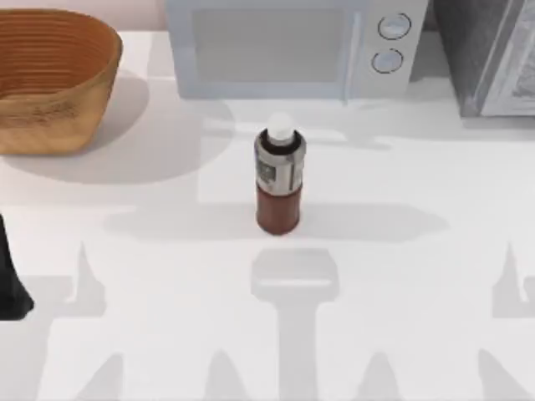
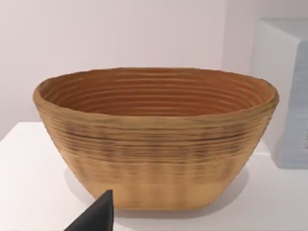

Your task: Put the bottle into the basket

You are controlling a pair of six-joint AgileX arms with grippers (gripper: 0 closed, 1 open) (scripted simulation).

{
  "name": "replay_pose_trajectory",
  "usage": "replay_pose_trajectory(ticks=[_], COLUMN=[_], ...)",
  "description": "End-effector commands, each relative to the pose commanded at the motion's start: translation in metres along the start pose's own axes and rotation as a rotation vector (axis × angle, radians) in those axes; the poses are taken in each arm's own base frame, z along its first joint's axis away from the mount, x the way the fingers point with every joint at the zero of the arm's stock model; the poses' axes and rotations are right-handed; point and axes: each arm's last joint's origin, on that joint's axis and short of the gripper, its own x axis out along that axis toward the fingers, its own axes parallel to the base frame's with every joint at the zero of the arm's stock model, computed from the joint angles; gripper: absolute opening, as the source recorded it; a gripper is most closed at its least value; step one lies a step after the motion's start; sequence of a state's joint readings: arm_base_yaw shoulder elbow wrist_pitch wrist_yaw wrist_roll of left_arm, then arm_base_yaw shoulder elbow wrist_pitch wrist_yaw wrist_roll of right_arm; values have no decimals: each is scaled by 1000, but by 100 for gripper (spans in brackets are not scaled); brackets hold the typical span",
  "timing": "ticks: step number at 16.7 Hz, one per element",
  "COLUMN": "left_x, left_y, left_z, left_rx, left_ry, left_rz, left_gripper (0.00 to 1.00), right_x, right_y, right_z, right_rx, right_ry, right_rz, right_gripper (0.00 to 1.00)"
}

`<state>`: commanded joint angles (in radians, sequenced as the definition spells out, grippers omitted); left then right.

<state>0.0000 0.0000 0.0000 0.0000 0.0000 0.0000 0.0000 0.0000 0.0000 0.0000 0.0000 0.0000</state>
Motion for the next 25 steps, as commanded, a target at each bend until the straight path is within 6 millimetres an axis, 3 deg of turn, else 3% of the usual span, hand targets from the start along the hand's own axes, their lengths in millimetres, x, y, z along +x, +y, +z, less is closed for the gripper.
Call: replay_pose_trajectory(ticks=[8,16,20,25], left_x=[11,70,107,142], left_y=[-6,-36,-64,-102], left_z=[14,33,22,-17], left_rx=[-5,-10,-10,-7], left_ry=[-6,3,5,6], left_rz=[-73,-306,-445,-605], left_gripper=[100,100,100,100], right_x=[0,0,0,0], right_y=[0,0,0,0], right_z=[0,0,0,0], right_rx=[0,0,0,0], right_ry=[0,0,0,0], right_rz=[0,0,0,0], right_gripper=[100,100,100,100])
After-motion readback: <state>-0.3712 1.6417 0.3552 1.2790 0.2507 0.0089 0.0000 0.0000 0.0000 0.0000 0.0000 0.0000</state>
